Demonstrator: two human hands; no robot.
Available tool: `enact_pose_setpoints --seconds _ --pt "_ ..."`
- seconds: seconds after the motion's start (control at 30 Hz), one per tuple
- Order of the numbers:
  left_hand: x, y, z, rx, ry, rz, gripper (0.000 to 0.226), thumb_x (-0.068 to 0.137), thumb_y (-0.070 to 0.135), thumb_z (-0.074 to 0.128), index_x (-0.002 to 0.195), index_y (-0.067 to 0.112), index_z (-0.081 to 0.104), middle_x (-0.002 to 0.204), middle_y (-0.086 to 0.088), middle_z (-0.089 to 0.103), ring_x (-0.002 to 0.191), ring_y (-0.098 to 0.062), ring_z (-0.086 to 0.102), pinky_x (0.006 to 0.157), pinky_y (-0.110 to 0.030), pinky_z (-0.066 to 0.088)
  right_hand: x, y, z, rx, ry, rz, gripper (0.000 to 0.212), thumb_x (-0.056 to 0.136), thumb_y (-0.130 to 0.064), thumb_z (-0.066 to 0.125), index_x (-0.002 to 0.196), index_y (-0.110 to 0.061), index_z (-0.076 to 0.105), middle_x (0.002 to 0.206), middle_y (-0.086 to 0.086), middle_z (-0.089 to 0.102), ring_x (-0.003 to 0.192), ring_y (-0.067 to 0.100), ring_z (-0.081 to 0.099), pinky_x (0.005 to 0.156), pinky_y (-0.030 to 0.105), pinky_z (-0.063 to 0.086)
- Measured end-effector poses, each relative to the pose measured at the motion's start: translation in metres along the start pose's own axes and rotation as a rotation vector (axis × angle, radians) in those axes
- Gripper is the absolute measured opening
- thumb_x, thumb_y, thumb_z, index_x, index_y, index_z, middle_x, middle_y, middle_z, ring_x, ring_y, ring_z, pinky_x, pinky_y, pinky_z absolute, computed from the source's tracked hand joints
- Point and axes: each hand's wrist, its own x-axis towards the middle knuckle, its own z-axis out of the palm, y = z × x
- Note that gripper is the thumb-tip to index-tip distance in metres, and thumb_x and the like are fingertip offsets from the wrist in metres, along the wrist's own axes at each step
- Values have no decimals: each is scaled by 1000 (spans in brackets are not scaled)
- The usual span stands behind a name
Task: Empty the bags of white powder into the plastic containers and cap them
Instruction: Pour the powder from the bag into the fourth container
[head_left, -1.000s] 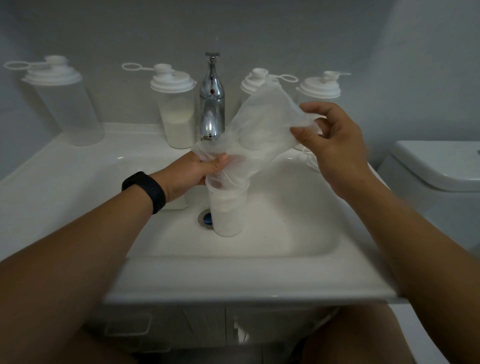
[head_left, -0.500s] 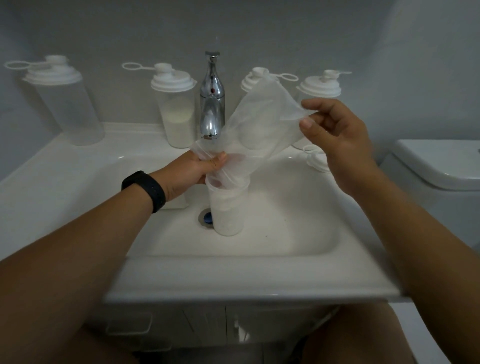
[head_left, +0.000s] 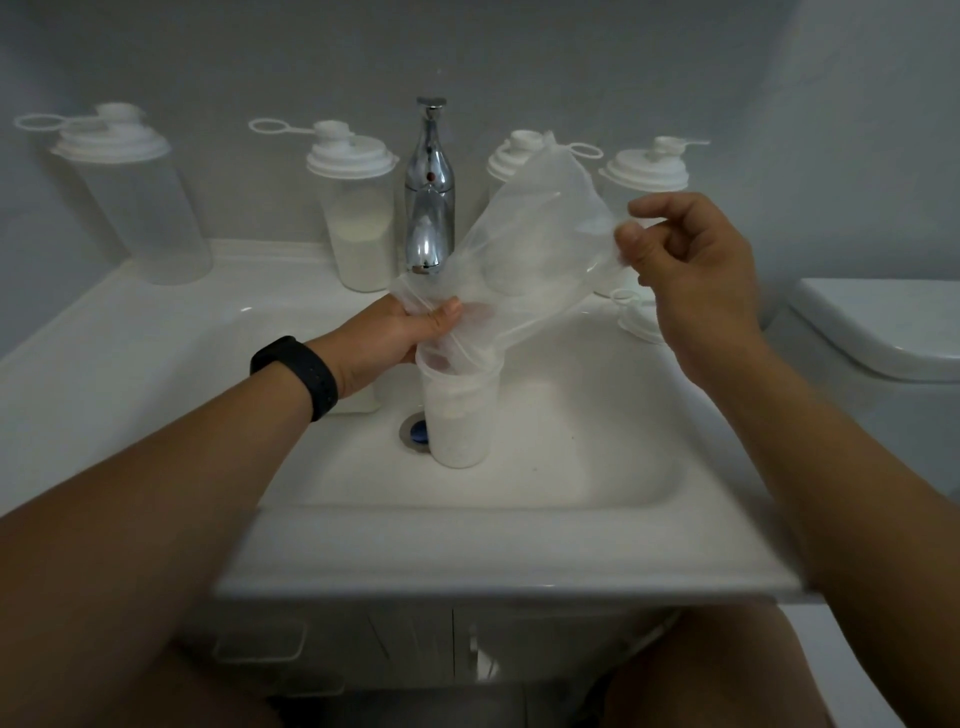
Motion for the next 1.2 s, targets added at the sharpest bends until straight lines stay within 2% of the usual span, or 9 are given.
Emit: enact_pose_setpoints --seconds 0.13,0.23,0.3,0.4,0.53,0.67,0.9,1.03,1.2 --pt "-1 2 1 -12 28 -20 49 97 51 53 133 19 66 133 1 70 126 -18 65 112 -44 47 -1 3 0 0 -58 -14 39 92 -2 67 126 -20 60 89 -8 68 86 6 63 83 21 49" --pt "-2 5 4 -29 31 1 45 98 49 51 130 22 66 133 2 70 126 -17 64 112 -43 47 0 7 4 77 -189 165 53 86 -24 73 132 -37 49 92 -15 71 88 8 65 79 24 51" --pt "-3 6 5 -28 39 6 46 96 49 50 131 24 66 133 2 70 126 -16 64 112 -42 47 -2 12 9 39 -276 270 59 87 -31 78 136 -33 45 96 -5 73 87 9 68 78 28 52" --pt "-4 9 6 21 21 22 48 97 51 48 135 27 65 133 4 70 127 -14 63 110 -40 48 -5 14 14 2 -241 221 51 90 -17 77 135 -13 54 87 7 67 78 11 64 73 24 51" --pt "-7 12 7 36 1 42 45 97 48 47 134 30 64 133 8 69 128 -11 62 108 -34 49 -11 8 18 -37 -174 91 30 89 -18 79 115 -22 64 91 -5 74 84 11 70 79 24 56" --pt "-7 15 9 20 5 23 43 96 48 48 131 30 65 134 7 69 128 -12 62 112 -38 47 -14 8 20 -29 -166 19 29 90 -20 78 115 -28 65 96 14 72 87 18 68 86 35 58" --pt "-6 14 6 33 30 27 51 97 47 47 139 23 62 135 5 68 127 -13 63 109 -39 50 -12 11 19 -83 -148 -29 24 93 -18 75 113 -27 65 89 -10 71 80 12 66 78 27 55" --pt "-7 14 5 24 24 26 49 96 49 48 136 26 63 133 4 69 126 -14 64 108 -37 51 -9 10 16 -63 -124 -43 29 92 -15 76 110 -35 65 87 -8 73 84 18 70 80 32 58" --pt "-7 14 6 19 26 35 52 96 47 47 139 22 61 133 2 70 126 -14 64 105 -34 52 -11 13 19 -97 -115 -81 21 93 -16 74 109 -27 66 86 -7 69 75 8 60 77 30 57"
